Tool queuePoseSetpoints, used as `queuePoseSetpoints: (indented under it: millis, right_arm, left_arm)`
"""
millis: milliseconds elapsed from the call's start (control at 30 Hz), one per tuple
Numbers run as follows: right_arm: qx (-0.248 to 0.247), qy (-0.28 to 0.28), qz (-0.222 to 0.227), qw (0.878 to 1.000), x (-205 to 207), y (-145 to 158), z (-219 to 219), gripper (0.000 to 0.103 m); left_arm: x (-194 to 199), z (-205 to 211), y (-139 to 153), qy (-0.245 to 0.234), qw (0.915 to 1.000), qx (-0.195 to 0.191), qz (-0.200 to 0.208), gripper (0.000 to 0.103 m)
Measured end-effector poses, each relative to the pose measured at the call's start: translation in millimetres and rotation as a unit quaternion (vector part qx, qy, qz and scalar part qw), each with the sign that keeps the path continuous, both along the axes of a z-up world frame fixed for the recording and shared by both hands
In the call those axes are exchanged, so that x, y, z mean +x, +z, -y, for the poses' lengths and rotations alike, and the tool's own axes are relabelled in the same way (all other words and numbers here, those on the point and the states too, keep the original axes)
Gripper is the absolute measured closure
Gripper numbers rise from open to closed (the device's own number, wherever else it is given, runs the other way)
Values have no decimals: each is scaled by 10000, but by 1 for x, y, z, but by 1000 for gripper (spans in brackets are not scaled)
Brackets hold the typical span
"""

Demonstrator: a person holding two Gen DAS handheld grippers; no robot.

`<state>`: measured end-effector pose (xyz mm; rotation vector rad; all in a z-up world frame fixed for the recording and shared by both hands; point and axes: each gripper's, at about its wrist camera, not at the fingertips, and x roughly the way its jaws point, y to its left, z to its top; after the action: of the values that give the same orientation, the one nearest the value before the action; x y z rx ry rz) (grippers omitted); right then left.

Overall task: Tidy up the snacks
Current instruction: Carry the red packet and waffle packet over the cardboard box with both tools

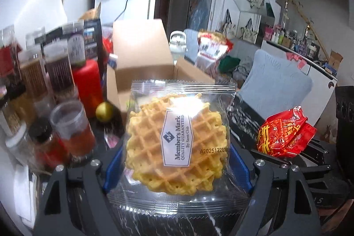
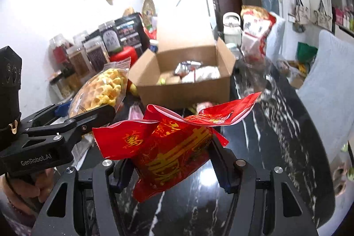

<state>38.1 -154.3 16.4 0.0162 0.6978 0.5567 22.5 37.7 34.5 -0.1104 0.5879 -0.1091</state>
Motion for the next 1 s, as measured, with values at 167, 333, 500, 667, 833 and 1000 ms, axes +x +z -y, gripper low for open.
queuePoseSetpoints:
  millis: [167, 333, 500, 667, 833, 1000]
  right_arm:
    - [19, 55, 305, 9995, 12, 20, -1, 42]
    - [68, 95, 563, 9983, 34, 35, -6, 42]
    - [106, 172, 619, 9979, 67, 45, -14, 42]
    - [58, 185, 751, 9970, 104, 51, -21, 42]
    - [38, 250, 741, 9969, 145, 50, -31, 42]
    - [-32, 298, 689, 9972, 181, 42, -41, 42]
  left_arm:
    - [13, -3, 19, -12, 9996, -24, 279, 21]
    - [40, -9, 34, 36, 9988, 56, 494, 21]
    - [72, -15, 45, 90, 9981, 85, 603, 21]
    - [108, -21, 50, 121, 9979, 103, 627, 21]
    - [145, -29, 47, 205, 9979, 130, 601, 21]
    - [185, -39, 32, 302, 9989, 162, 326, 21]
